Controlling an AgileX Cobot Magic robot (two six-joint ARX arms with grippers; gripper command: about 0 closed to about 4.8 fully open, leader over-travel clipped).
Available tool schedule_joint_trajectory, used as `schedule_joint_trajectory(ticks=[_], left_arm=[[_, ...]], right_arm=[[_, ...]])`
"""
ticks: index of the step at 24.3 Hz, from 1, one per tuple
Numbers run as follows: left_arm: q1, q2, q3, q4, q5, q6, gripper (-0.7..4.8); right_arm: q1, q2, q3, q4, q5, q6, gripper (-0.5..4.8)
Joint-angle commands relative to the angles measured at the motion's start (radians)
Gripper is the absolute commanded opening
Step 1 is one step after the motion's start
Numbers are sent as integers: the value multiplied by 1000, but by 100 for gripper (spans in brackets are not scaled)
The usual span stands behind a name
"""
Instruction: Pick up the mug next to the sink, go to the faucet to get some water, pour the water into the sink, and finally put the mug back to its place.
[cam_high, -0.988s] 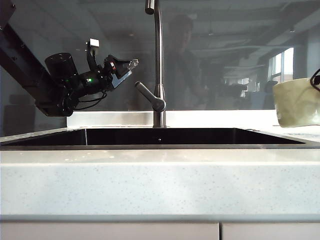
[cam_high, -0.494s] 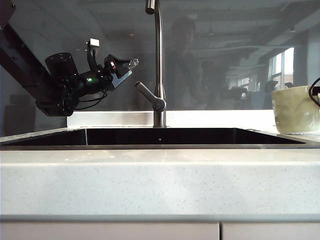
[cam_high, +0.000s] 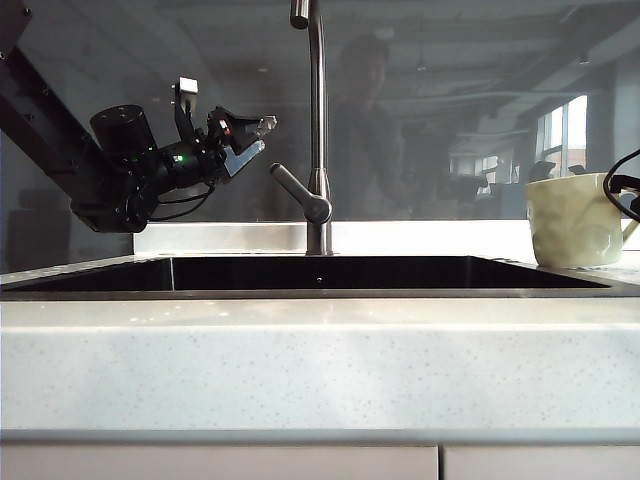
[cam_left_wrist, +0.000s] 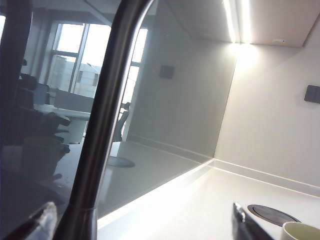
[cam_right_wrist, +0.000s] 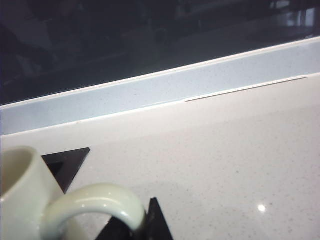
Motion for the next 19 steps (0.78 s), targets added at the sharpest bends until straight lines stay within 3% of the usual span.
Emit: schedule_joint_trajectory(ticks=[1, 19], left_arm=[[2, -8, 4, 14, -3, -11, 479], [2, -8, 4, 50, -3, -18, 479]], right_arm=[[10, -8, -7, 60, 1, 15, 39], [-4, -9, -70, 58, 88, 8, 55]])
